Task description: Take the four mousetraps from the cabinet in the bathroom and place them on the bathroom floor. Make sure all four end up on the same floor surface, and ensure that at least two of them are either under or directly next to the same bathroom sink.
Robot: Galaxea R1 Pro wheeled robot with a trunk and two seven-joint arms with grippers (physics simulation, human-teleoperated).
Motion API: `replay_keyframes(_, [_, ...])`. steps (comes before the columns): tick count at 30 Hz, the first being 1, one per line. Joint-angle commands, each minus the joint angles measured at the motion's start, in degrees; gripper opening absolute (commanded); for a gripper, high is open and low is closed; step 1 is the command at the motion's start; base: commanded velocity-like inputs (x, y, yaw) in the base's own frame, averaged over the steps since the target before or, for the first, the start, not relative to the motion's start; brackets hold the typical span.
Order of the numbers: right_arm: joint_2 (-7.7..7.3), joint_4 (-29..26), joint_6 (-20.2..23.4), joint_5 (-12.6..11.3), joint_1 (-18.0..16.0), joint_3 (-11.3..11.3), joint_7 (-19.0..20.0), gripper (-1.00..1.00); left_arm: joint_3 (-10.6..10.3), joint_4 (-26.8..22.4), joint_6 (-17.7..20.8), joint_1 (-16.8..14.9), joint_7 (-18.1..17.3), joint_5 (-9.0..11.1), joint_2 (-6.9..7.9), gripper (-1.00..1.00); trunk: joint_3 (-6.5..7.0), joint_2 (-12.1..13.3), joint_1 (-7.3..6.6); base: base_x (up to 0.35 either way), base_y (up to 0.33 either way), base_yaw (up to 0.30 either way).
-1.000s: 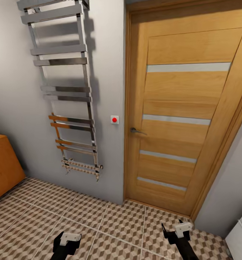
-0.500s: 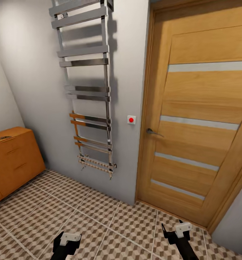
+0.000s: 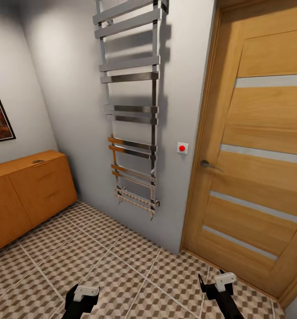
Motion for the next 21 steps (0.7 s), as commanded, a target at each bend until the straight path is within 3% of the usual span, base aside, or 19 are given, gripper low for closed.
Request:
replay_keyframes(1, [-0.01,0.0,-0.1,-0.1,0.0,0.5,-0.4,1.00,-0.5,0.2,-0.3,-0.1,0.0,0.3,-0.05,1.00,-0.13,-0.1,0.04,0.000,0.000,0.286])
replay_keyframes(21, [-0.05,0.0,-0.1,-0.1,0.0,0.5,-0.4,1.00,-0.5,0.2,-0.3,-0.1,0.0,0.3,-0.05,1.00,-0.13,-0.1,0.04,0.000,0.000,0.286])
